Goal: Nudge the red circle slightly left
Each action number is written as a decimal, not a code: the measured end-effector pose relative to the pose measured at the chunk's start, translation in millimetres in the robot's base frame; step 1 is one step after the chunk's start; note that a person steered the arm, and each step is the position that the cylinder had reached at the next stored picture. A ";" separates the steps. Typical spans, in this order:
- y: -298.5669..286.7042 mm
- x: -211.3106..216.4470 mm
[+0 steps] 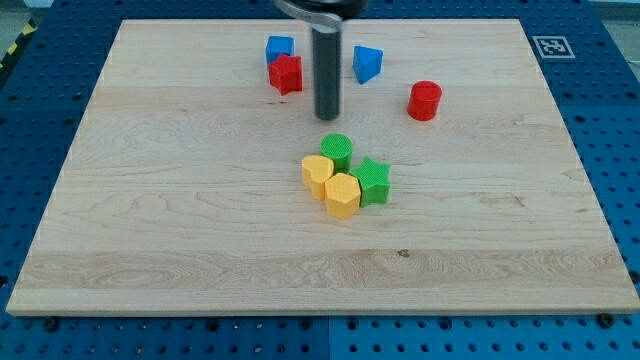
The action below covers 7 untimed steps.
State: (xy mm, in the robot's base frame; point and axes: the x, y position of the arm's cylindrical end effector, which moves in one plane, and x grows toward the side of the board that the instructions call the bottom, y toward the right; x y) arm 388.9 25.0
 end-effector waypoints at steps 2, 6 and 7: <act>125.2 37.8; 189.6 3.4; 169.6 2.3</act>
State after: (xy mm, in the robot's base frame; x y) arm 391.3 194.6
